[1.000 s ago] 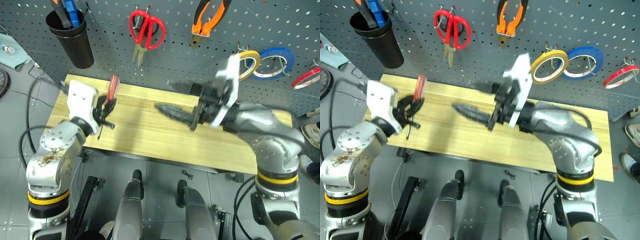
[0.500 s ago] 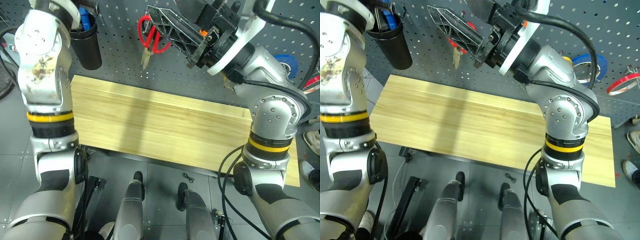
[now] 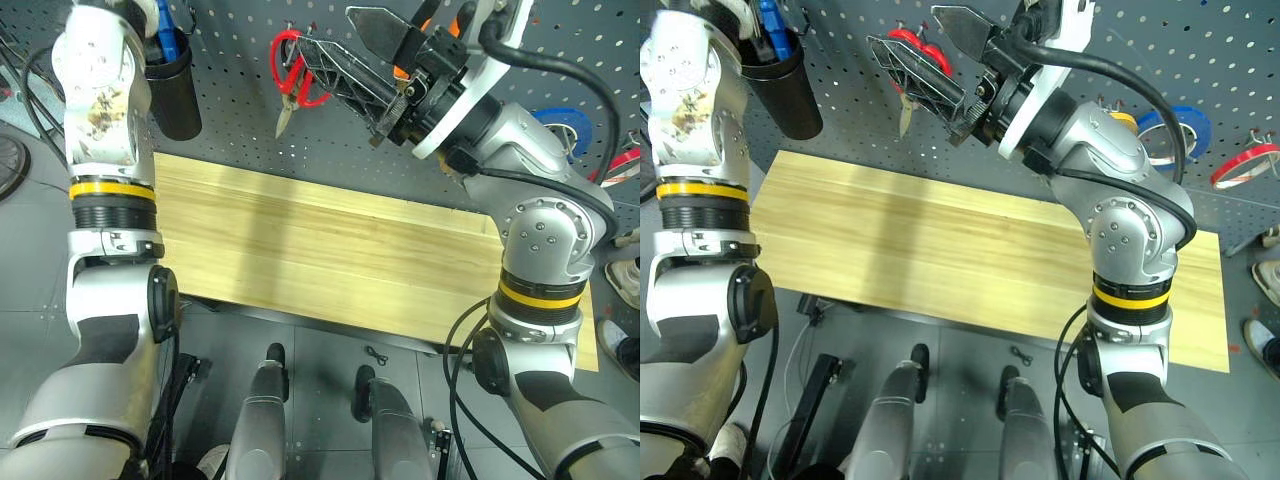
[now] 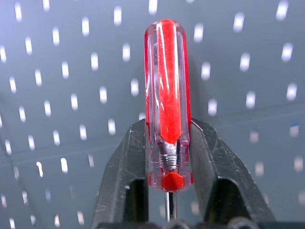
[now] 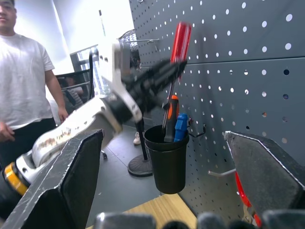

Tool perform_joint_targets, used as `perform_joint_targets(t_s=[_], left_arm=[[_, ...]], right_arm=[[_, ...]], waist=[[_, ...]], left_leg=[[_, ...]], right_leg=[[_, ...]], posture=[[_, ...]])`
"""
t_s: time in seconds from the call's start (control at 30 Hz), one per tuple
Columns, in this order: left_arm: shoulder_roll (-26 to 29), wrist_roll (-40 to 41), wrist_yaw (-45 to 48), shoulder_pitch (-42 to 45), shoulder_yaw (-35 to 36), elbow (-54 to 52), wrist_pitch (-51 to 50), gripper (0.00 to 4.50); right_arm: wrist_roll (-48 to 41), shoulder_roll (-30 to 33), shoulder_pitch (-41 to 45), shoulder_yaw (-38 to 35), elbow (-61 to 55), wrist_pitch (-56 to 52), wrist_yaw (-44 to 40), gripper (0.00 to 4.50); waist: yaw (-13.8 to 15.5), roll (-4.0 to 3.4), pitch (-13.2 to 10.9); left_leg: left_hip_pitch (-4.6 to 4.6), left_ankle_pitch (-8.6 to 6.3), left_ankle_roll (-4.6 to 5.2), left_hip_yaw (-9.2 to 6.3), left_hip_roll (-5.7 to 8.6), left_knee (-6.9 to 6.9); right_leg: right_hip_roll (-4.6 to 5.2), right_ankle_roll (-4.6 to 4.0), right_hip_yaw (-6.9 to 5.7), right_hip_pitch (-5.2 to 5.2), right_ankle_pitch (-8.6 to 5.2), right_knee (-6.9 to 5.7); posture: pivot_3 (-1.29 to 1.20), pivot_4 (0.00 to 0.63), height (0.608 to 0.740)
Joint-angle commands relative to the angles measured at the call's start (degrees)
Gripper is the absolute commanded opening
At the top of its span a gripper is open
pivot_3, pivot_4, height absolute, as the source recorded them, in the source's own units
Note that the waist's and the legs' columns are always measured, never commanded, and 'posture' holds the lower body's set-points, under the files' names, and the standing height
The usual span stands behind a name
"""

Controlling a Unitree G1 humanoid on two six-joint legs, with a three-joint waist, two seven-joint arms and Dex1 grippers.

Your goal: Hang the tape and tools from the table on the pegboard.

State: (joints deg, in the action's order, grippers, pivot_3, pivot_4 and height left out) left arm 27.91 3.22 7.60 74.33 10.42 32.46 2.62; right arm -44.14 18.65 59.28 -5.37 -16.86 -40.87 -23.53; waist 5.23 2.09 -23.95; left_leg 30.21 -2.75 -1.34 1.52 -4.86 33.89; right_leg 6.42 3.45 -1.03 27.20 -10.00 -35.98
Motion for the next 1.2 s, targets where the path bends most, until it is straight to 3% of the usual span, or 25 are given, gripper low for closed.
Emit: perform_joint_targets(t_s=[0.03, 0.13, 0.23, 0.37, 0.53, 0.67, 0.73, 0.87, 1.03, 1.2], left_arm=[[0.41, 1.61, 0.12, -0.08, 1.58, -3.31, 0.48, 3.15], [0.36, 3.47, 0.6, -0.69, 2.36, -6.57, -1.61, 4.46], [1.01, 5.4, 2.09, -2.22, 2.91, -12.34, -6.24, 4.46], [2.69, 15.07, 9.03, -5.84, 3.88, -24.97, -22.08, 4.46], [8.03, 37.16, 17.38, -19.71, 2.42, -46.72, -54.85, 4.46], [9.74, 41.79, 18.81, -32.44, -1.06, -57.23, -62.7, 4.46], [8.45, 41.42, 18.25, -40.01, -3.99, -60.43, -63.31, 4.46], [6.02, 32.18, 19.93, -52.49, -16.51, -59.61, -54.28, 4.46], [1.69, 22.98, 24.03, -55.79, -23.84, -45.12, -41.99, 4.46], [-3.24, 16.45, 25.65, -54.1, -24.13, -29.44, -31.03, 4.46]], right_arm=[[-0.72, 0.8, 0.5, -0.69, -3.22, -0.4, 0.38, 4.5], [-0.74, 1.03, 0.26, -0.63, -3.46, -0.99, 0.49, 4.5], [-0.53, 1.48, -0.35, -0.57, -3.5, -1.33, 0.57, 4.5], [-1.57, 4.19, -5.06, -0.2, -7.1, -3.78, -0.28, 4.5], [-1.28, 12.88, -22.35, 2.73, -15.75, -6.85, -5.96, 4.5], [4.81, 17.43, -33.87, 4.87, -16.41, -3.9, -7.22, 4.5], [8.43, 17.96, -38.13, 5.63, -16.21, -2.22, -6.11, 4.5], [16.33, 17.34, -47.36, 4.71, -13.93, -0.76, -0.05, 4.5], [24.29, 15.65, -55.51, 2.42, -9.48, 3.25, 5.77, 4.5], [30.35, 12.62, -61.1, 0.84, -4.2, 9.64, 9.54, 4.5]], waist=[[0.0, 0.0, 0.0], [-0.01, 0.0, 0.0], [0.02, 0.0, 0.0], [0.09, 0.0, 0.0], [0.15, -0.02, 0.01], [0.22, -0.03, 0.01], [-0.04, -0.03, 0.01], [0.18, -0.12, 0.81], [0.36, -0.21, 1.76], [-0.16, -0.39, 5.8]], left_leg=[[0.0, 0.0, 0.0, 0.0, 0.0, 0.01], [0.01, 0.02, 0.0, -0.02, 0.0, 0.02], [0.01, 0.02, 0.0, -0.03, 0.0, 0.02], [-0.01, 0.03, 0.0, -0.05, 0.0, 0.02], [-0.06, 0.02, 0.01, -0.09, 0.01, 0.04], [-0.22, 0.02, 0.01, -0.09, 0.02, 0.16], [-0.22, 0.03, 0.0, -0.09, -0.03, 0.29], [-0.42, -0.19, -0.34, -0.05, -0.07, 0.28], [-0.3, -0.21, -0.38, 0.02, -0.06, 0.3], [-0.34, -0.22, -0.37, 0.08, -0.05, 0.22]], right_leg=[[0.0, 0.0, 0.0, 0.0, 0.0, -0.01], [0.0, -0.01, -0.01, 0.0, 0.01, -0.04], [0.0, 0.0, 0.0, -0.01, 0.01, -0.1], [0.0, 0.0, 0.0, -0.05, 0.01, -0.21], [0.02, 0.01, 0.04, -0.15, 0.01, -0.26], [0.02, 0.02, 0.09, -0.22, 0.0, -0.11], [-0.02, 0.0, 0.13, -0.14, -0.01, -0.18], [-0.06, 0.08, 0.23, -0.23, -0.06, -0.14], [-0.05, -0.23, 0.24, -0.19, -0.16, 0.05], [-0.04, -0.06, 0.2, -0.47, 0.04, 0.8]], posture=[[0.1, 0.348, 0.74], [0.1, 0.348, 0.74], [0.13, 0.351, 0.74], [0.15, 0.36, 0.74], [0.17, 0.371, 0.74], [0.17, 0.375, 0.74], [0.15, 0.378, 0.74], [0.13, 0.373, 0.74], [0.05, 0.311, 0.74], [0.0, 0.206, 0.74]])
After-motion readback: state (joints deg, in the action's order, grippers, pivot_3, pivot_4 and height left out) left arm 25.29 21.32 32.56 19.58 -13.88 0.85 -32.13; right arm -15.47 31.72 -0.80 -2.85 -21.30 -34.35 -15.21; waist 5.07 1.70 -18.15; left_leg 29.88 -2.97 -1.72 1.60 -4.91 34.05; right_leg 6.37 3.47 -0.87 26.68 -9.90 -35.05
